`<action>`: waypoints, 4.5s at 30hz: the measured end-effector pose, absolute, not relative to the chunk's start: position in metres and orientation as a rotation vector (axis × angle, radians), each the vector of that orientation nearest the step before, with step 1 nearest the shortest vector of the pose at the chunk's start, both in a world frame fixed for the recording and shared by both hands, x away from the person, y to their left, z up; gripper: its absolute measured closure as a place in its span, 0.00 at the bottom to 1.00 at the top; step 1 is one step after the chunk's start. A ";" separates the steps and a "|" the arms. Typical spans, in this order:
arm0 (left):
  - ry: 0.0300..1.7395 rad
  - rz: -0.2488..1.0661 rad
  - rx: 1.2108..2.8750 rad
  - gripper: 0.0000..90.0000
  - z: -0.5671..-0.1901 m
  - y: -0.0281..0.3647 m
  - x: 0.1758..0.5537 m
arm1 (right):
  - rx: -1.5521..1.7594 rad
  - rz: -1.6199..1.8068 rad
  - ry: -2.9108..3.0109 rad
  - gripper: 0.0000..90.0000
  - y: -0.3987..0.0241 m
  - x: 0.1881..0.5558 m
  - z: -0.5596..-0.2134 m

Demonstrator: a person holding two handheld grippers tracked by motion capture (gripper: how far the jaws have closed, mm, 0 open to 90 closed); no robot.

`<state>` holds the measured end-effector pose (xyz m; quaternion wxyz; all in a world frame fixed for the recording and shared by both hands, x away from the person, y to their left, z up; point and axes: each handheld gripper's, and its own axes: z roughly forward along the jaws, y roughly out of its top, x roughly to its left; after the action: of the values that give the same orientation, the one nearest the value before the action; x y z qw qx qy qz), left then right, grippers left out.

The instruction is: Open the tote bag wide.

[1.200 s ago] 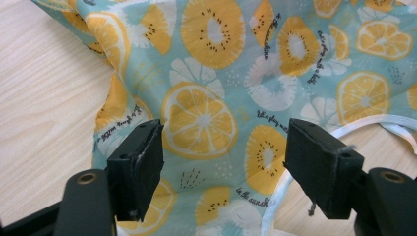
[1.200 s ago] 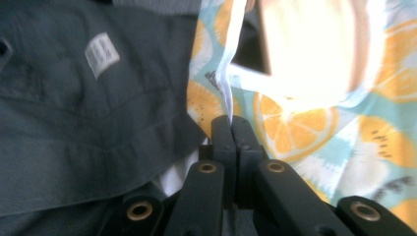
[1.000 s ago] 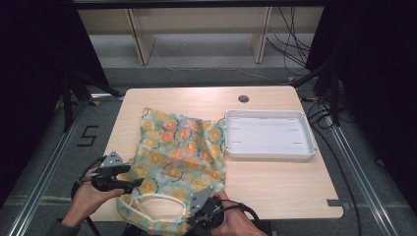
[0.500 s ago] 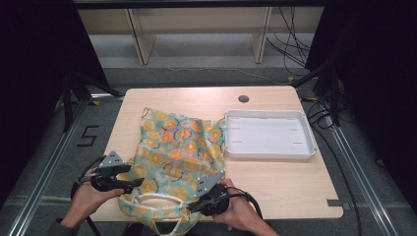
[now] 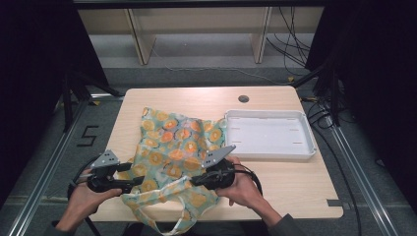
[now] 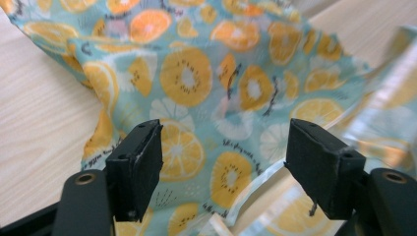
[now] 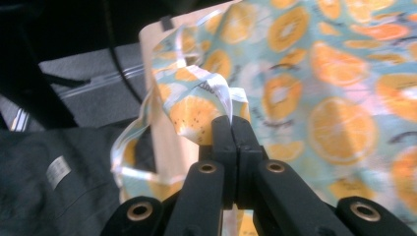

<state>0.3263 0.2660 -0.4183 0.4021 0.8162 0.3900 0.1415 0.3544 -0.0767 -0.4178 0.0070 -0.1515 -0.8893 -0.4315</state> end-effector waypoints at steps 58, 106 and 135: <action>0.926 0.361 2.360 0.98 -0.410 0.203 0.513 | -0.736 -1.360 -2.964 0.59 -0.086 0.421 -0.398; 0.734 0.643 2.452 0.92 -0.430 0.202 0.412 | -0.778 -1.238 -2.863 0.96 -0.061 0.460 -0.435; 0.774 0.432 2.375 1.00 -0.413 0.218 0.429 | -0.749 -0.872 -3.224 0.99 -0.042 0.393 -0.482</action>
<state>0.4290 0.2175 -0.4130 0.2985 0.8941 0.2915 0.1628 0.3926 -0.0424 -0.4821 -0.1402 -0.2165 -0.9326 -0.2524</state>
